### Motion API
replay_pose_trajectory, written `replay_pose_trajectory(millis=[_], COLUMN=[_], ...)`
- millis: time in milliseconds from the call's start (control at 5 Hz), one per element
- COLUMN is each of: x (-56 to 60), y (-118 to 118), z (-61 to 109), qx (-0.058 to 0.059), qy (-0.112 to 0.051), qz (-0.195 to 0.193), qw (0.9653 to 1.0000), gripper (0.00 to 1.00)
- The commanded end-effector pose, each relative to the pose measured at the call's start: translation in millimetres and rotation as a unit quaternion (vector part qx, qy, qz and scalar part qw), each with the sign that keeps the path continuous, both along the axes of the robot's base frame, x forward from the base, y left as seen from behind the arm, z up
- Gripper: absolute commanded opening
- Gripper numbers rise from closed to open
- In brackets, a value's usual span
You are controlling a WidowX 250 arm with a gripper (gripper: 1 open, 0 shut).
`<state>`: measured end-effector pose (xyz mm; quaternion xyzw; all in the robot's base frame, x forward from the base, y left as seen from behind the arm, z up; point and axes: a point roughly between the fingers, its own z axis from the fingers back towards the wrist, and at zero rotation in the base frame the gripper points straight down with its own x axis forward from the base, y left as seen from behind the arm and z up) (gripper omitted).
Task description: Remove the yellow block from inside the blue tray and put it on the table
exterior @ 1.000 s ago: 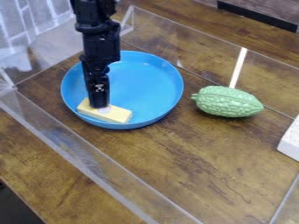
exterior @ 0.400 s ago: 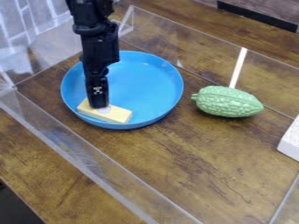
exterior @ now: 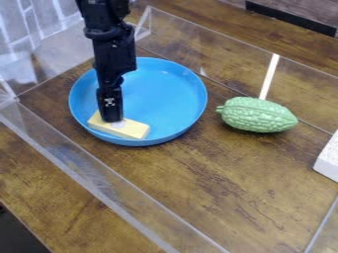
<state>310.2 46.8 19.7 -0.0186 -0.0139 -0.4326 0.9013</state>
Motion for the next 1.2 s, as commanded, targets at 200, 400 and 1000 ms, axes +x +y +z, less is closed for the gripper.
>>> replay_pose_trajectory(millis=[200, 400, 1000], x=[-5.5, -3.1, -11.0], y=[-12.8, -11.5, -20.4], z=[-14.3, -13.4, -10.2], qx=[-0.004, -0.006, -0.014], qy=[0.001, -0.003, -0.015], qz=[-0.01, 0.014, 0.032], qw=[0.9999, 0.9999, 0.9993], gripper=[1.0, 1.0, 1.0])
